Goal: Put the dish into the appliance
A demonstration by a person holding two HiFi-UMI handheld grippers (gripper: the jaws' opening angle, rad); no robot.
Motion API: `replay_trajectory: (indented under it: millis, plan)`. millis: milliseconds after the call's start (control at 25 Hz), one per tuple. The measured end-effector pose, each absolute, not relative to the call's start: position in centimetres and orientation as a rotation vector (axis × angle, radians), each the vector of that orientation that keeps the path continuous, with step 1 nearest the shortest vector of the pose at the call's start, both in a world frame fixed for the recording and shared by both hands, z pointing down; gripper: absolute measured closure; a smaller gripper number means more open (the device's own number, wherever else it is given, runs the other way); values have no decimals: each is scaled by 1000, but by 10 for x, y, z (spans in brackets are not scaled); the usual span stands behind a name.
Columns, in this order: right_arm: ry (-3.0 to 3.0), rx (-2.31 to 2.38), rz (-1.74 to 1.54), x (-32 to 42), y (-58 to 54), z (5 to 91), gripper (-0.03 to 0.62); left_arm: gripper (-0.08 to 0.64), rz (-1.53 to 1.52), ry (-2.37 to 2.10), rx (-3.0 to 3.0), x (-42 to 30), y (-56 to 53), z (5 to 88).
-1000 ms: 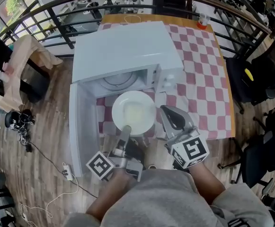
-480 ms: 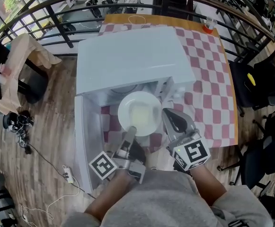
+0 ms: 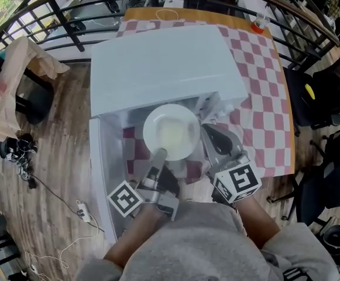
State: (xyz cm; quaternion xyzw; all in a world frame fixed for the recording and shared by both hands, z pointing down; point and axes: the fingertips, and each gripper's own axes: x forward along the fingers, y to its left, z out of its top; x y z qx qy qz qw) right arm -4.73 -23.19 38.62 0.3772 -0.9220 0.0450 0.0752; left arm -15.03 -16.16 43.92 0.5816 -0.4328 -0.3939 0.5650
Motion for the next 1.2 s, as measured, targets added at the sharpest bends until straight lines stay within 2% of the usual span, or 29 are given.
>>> replay_trajectory:
  millis: [1200]
  plan:
    - [-2683, 1122, 131, -86, -262, 408, 594, 532, -956, -968, 1275, -173, -184, 466]
